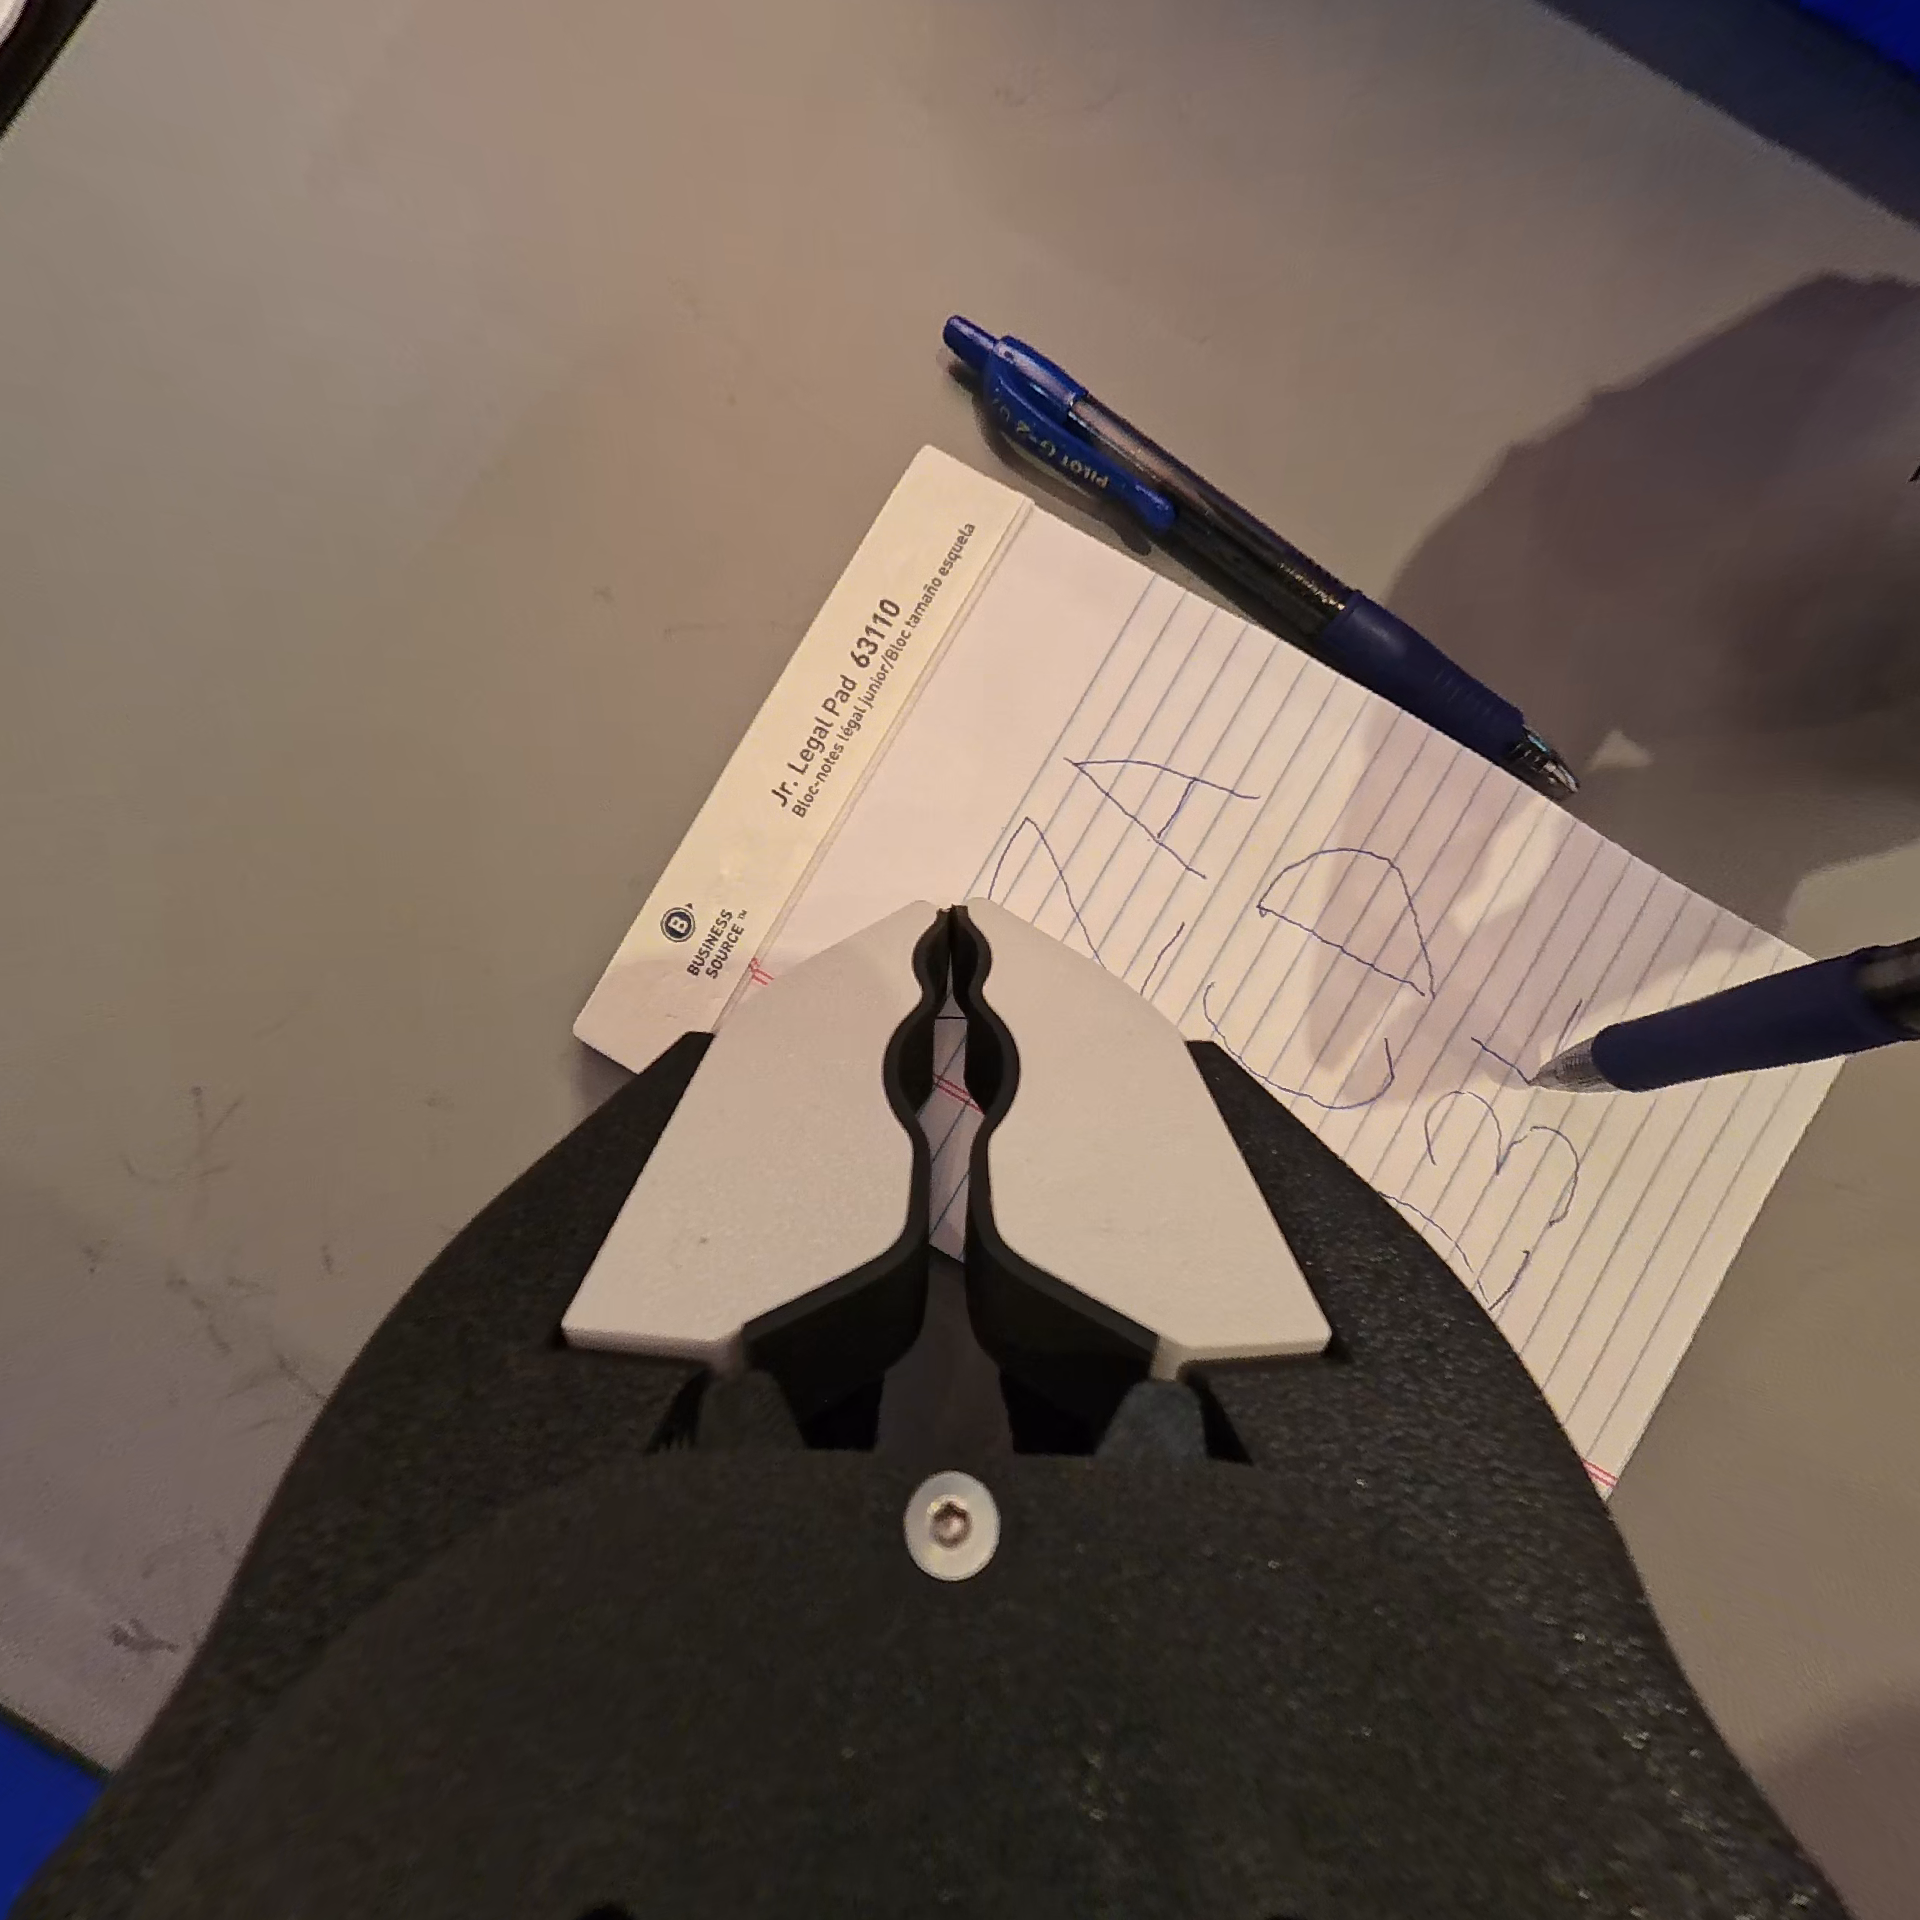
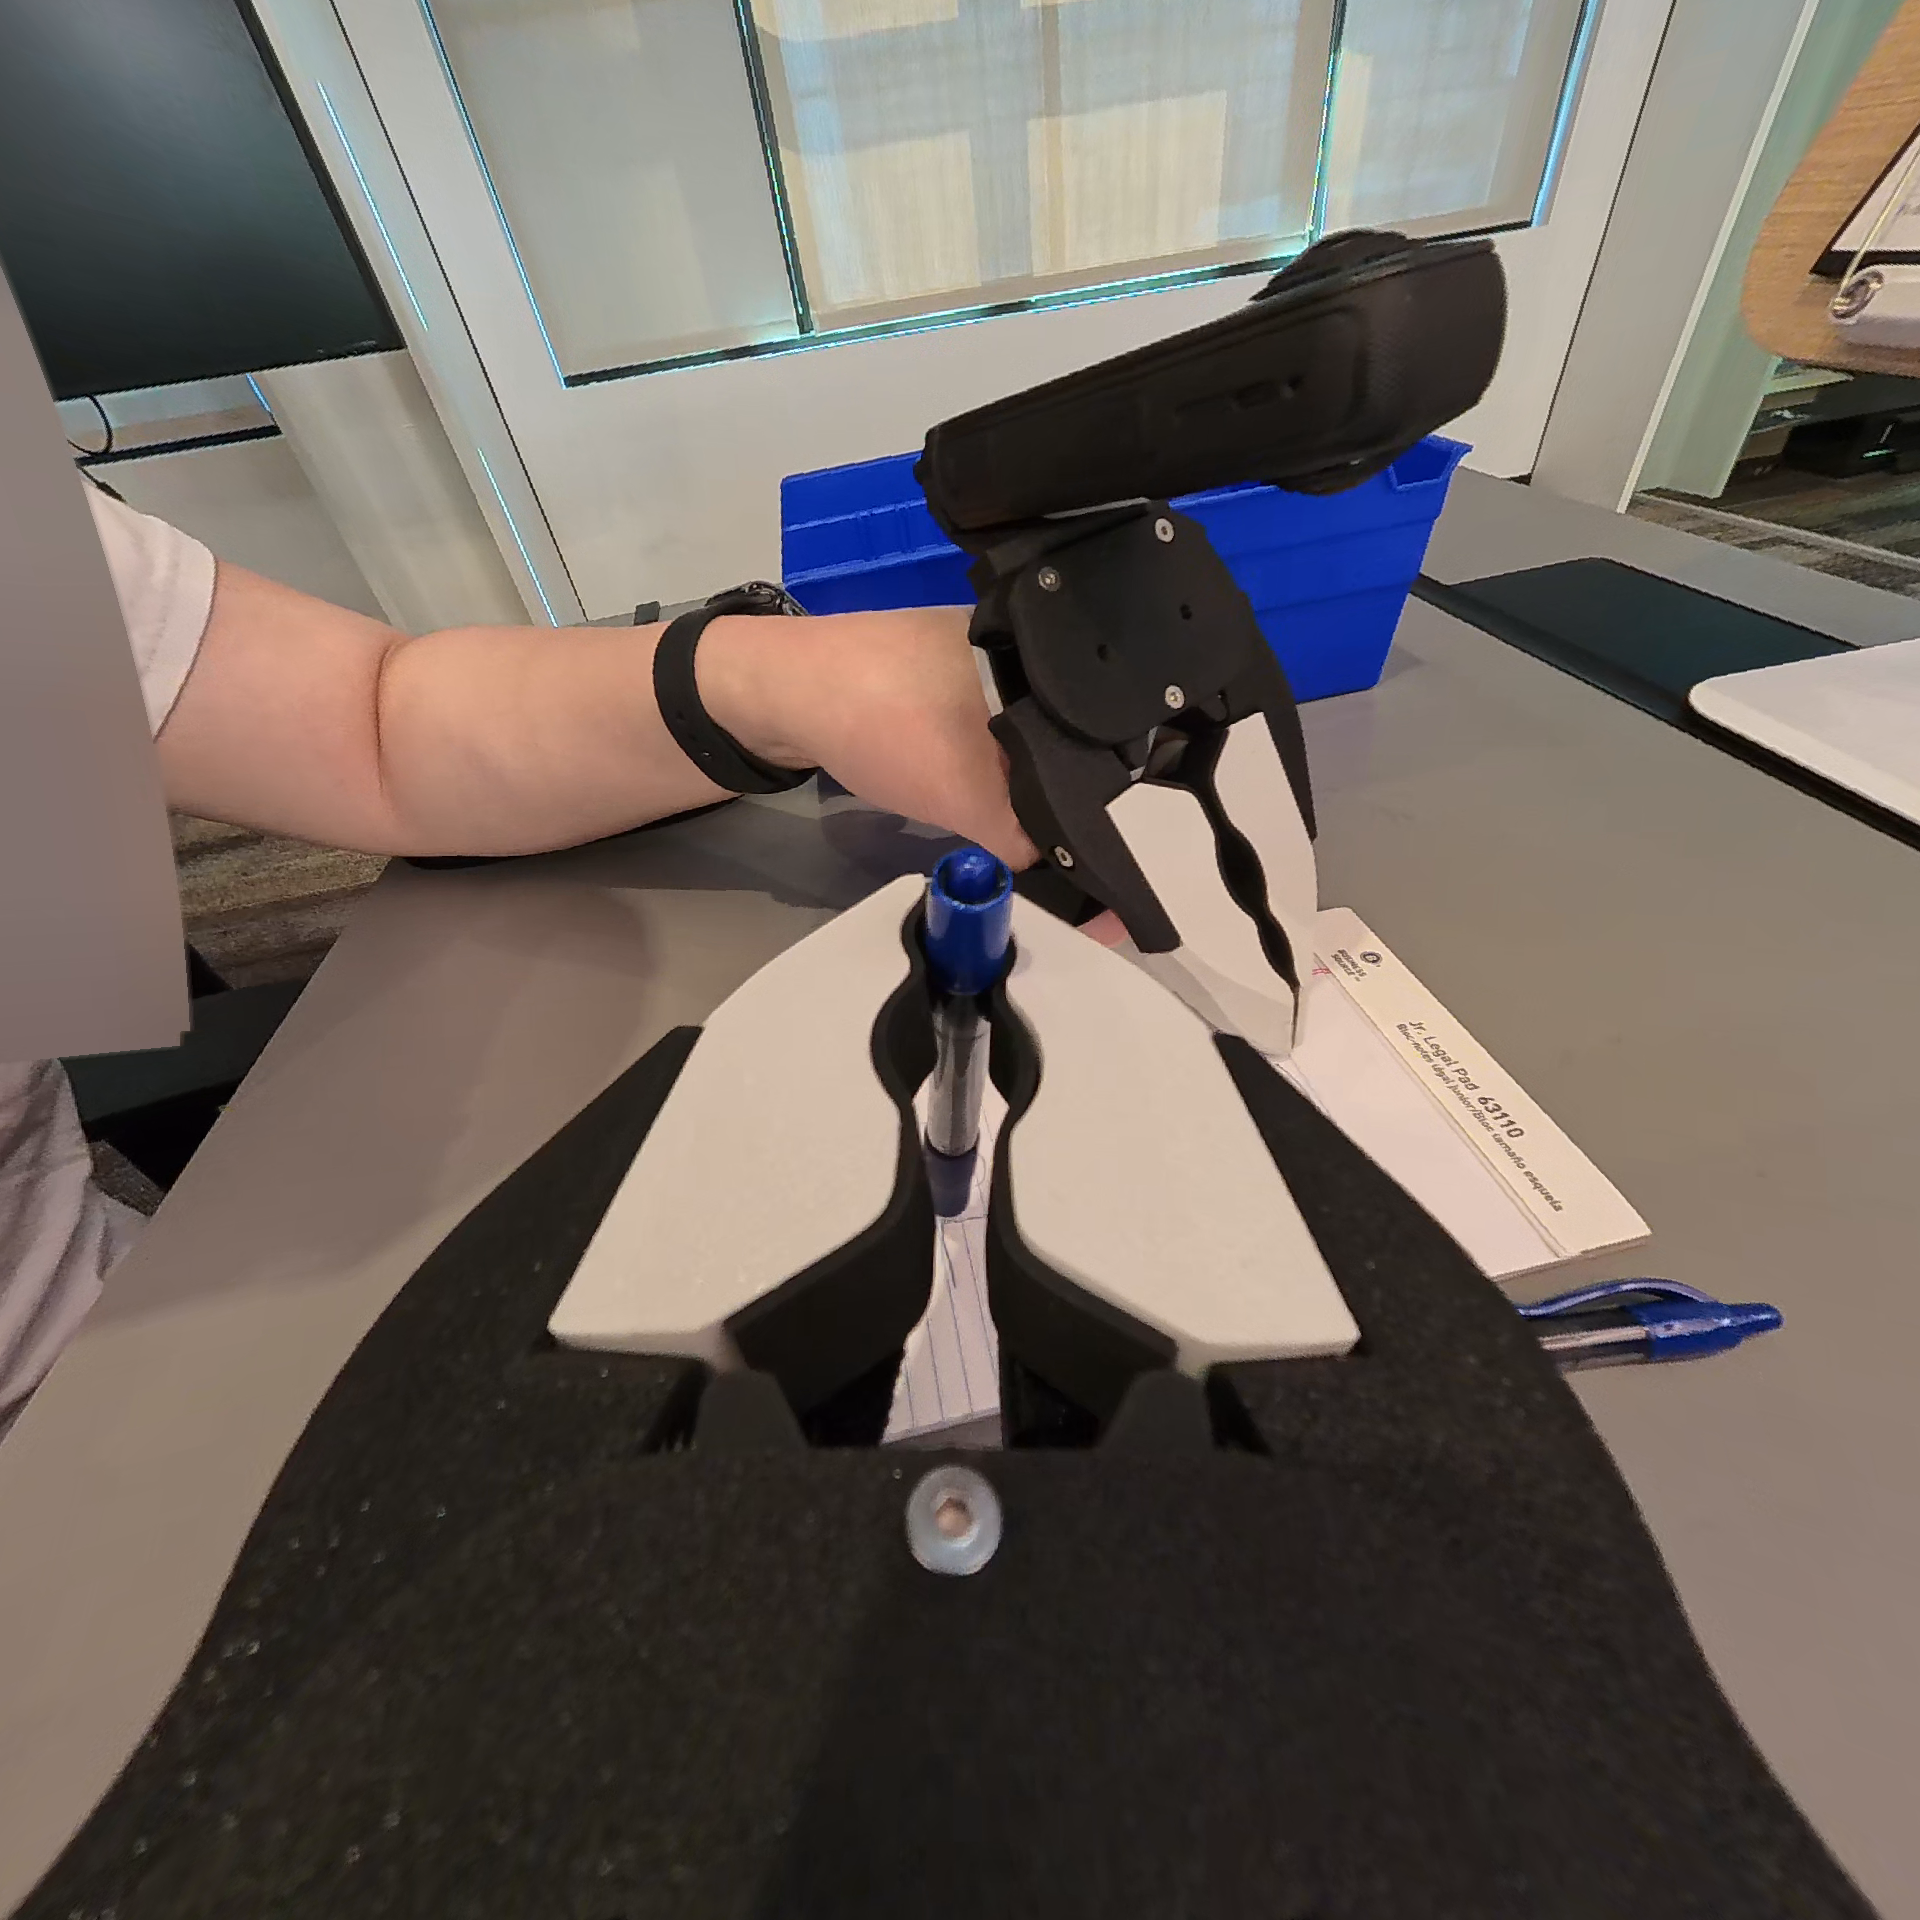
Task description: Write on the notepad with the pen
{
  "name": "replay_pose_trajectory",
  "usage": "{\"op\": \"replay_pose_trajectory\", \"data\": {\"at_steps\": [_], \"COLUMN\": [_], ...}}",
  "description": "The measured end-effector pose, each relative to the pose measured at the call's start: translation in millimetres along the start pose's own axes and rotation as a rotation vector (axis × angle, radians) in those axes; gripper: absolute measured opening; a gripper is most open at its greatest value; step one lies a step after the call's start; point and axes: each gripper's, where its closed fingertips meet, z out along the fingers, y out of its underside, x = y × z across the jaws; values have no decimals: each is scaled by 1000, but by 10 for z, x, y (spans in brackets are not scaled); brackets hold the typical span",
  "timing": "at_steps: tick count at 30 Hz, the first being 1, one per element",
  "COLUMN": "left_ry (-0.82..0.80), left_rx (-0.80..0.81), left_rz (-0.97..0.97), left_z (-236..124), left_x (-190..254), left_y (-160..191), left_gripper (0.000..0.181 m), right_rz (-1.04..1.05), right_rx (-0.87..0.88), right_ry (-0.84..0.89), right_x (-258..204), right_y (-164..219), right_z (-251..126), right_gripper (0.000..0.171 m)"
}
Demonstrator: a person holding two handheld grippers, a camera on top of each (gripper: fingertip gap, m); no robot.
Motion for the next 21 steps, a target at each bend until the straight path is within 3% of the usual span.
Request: {"op": "replay_pose_trajectory", "data": {"at_steps": [15, 19, 21], "left_ry": [3, 5, 6], "left_rx": [2, 2, 3], "left_rz": [-3, -3, -5], "left_z": [0, 0, 0], "left_x": [2, 1, 2], "left_y": [-2, -2, -3], "left_gripper": [0, 0, 0], "right_rz": [25, -41, -32], "right_rx": [7, 131, 102], "right_ry": [-17, 28, 57], "right_x": [-8, -21, 26], "right_y": [-4, -279, -238], "right_z": [-17, -161, -186], "right_gripper": [4, 5, 5]}}
